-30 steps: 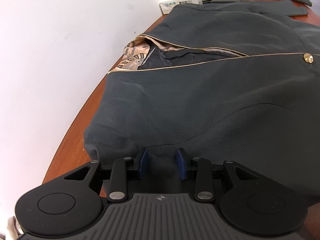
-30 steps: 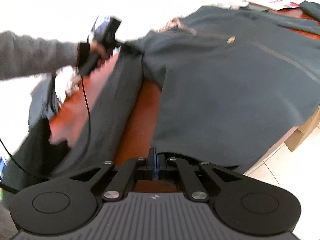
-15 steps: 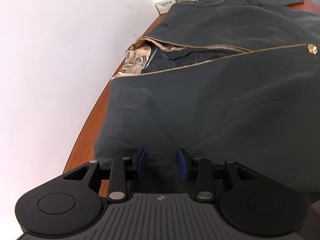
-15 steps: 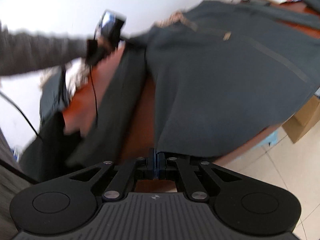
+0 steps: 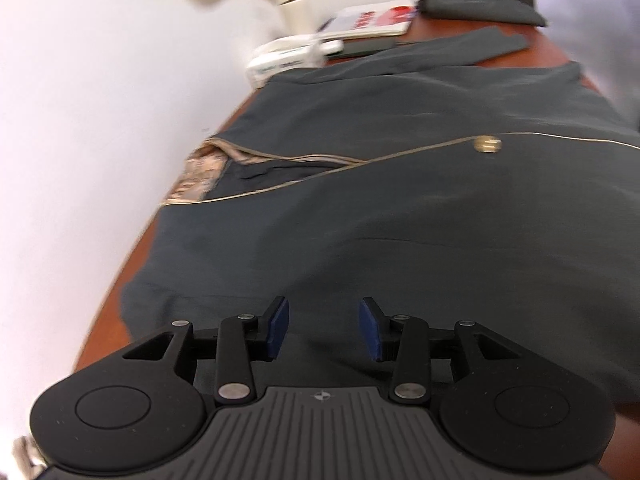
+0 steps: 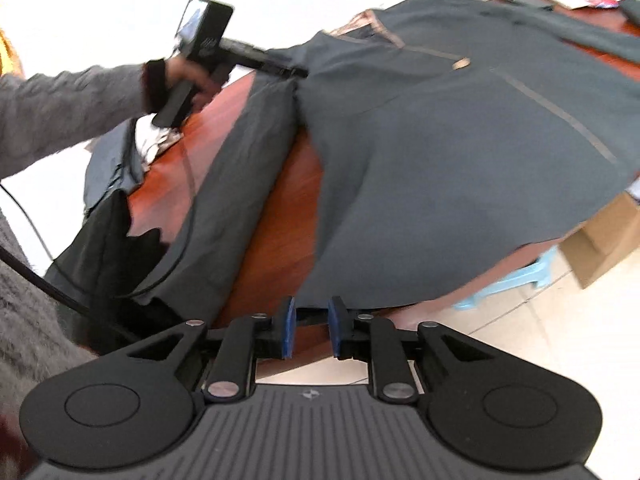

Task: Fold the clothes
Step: 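Open both grippers and lift them back from the flat jacket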

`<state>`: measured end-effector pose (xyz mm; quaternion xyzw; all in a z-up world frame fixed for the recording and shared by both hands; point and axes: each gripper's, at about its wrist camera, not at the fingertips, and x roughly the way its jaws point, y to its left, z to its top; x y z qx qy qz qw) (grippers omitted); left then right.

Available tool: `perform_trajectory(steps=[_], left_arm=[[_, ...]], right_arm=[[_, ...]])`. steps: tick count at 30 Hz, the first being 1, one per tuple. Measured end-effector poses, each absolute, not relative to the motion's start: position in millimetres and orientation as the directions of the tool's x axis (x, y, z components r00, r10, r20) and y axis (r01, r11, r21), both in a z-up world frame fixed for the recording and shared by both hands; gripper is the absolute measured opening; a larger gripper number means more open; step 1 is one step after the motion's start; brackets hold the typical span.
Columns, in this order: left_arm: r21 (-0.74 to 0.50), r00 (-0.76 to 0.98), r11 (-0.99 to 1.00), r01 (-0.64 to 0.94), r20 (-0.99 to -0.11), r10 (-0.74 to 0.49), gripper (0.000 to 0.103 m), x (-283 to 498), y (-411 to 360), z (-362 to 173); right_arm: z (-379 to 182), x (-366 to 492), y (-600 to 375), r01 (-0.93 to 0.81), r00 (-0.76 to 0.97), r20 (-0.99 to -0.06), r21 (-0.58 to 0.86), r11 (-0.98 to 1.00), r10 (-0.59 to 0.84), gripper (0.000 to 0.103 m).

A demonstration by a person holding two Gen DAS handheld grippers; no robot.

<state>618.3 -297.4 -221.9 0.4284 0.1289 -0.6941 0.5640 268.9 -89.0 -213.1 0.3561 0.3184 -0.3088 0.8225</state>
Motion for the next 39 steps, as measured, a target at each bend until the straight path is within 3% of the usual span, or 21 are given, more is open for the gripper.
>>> perform_trajectory(steps=[5,14,20,25,39], left_arm=[[0.239,-0.033,-0.313,0.919,-0.746,-0.666,0.041,598.9,-287.9,-222.4],[0.126,-0.029,-0.18,0.976,-0.737,-0.676,0.056,566.1,-263.6,-208.3],[0.04,-0.043,-0.108,0.993,-0.739,-0.672,0.063,539.8,-252.2,-192.7],[-0.007,-0.028,-0.033,0.999,-0.729,-0.684,0.066,519.9,-247.8,-175.8],[-0.058,0.287,0.445,0.893,-0.689,-0.665,0.067,409.1,-203.0,-137.4]], right_arm=[[-203.4,257.1,-101.2,0.799,0.54,-0.759,0.327,0.505,-0.364,0.033],[-186.7,234.2,-138.2,0.866,0.454,-0.762,0.255,0.43,-0.462,0.047],[-173.2,219.1,-177.1,0.852,0.47,-0.74,0.239,0.465,-0.481,0.06],[-170.5,207.8,-216.0,0.828,0.494,-0.735,0.235,0.509,-0.464,0.064],[-141.8,160.5,-345.2,0.605,0.627,-0.683,0.123,0.787,-0.375,0.073]])
